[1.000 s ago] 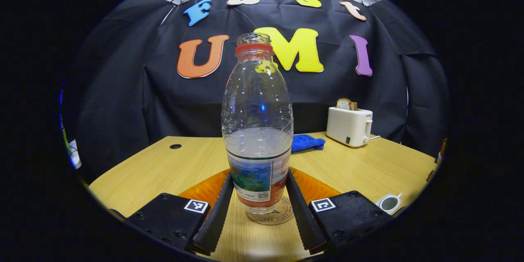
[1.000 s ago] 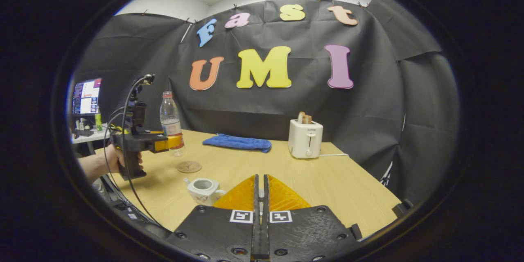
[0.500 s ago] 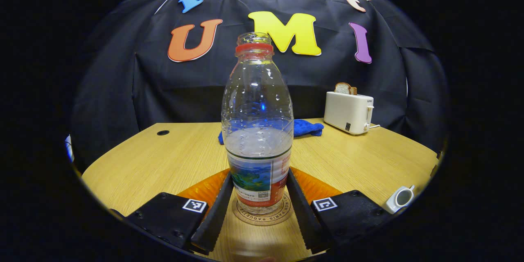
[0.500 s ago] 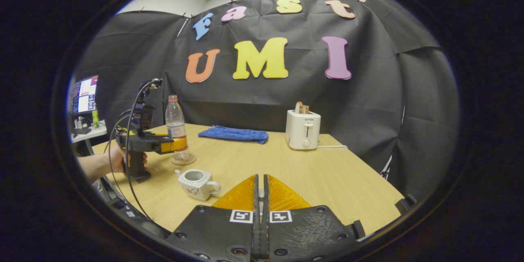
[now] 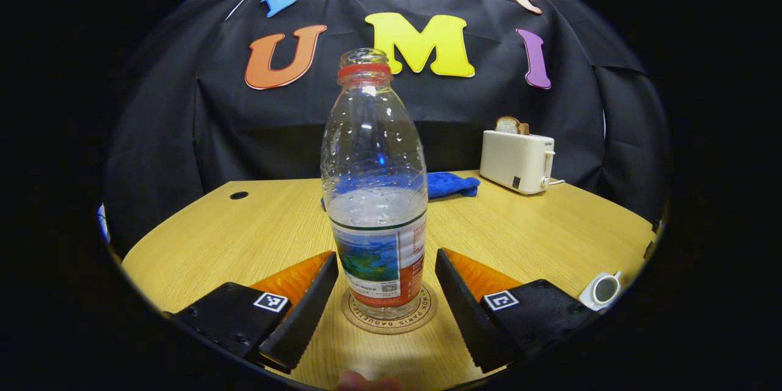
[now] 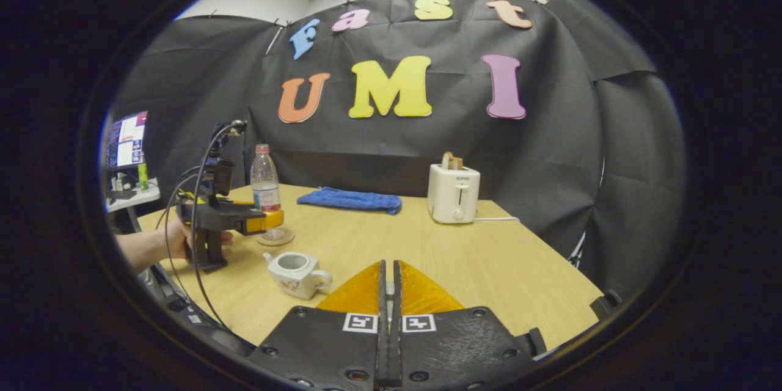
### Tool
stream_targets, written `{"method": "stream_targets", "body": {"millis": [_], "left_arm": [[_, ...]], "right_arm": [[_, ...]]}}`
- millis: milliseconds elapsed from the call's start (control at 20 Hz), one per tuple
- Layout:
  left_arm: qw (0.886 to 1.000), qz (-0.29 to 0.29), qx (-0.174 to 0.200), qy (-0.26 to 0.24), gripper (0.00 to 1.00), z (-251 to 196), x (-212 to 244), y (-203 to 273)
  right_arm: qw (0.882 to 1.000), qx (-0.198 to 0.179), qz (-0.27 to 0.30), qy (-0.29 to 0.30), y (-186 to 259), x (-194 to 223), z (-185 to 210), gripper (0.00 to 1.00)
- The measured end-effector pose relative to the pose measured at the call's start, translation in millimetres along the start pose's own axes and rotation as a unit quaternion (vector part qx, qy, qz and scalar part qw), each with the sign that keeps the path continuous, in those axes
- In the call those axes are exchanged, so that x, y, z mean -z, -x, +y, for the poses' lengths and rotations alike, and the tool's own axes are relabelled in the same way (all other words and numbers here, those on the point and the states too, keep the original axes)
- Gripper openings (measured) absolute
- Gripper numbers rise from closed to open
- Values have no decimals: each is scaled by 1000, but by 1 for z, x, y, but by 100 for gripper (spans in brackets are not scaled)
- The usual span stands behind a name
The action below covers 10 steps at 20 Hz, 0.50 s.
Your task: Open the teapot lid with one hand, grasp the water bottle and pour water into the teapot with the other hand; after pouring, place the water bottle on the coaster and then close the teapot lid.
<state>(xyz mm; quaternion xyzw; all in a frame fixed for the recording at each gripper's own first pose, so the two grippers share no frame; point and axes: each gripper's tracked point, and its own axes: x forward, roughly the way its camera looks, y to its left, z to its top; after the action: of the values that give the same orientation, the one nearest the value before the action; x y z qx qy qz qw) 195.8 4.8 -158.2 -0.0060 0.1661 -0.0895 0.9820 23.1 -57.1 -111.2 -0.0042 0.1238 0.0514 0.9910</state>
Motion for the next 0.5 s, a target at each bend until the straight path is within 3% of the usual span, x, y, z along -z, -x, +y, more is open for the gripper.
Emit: {"method": "stream_targets", "body": {"millis": [200, 500], "left_arm": [[999, 11, -25, 16, 100, 14, 7, 29], [997, -35, -59, 33, 100, 37, -7, 108]], "right_arm": [[1000, -19, -7, 3, -7, -6, 15, 0], [997, -69, -33, -5, -36, -28, 53, 0]]}}
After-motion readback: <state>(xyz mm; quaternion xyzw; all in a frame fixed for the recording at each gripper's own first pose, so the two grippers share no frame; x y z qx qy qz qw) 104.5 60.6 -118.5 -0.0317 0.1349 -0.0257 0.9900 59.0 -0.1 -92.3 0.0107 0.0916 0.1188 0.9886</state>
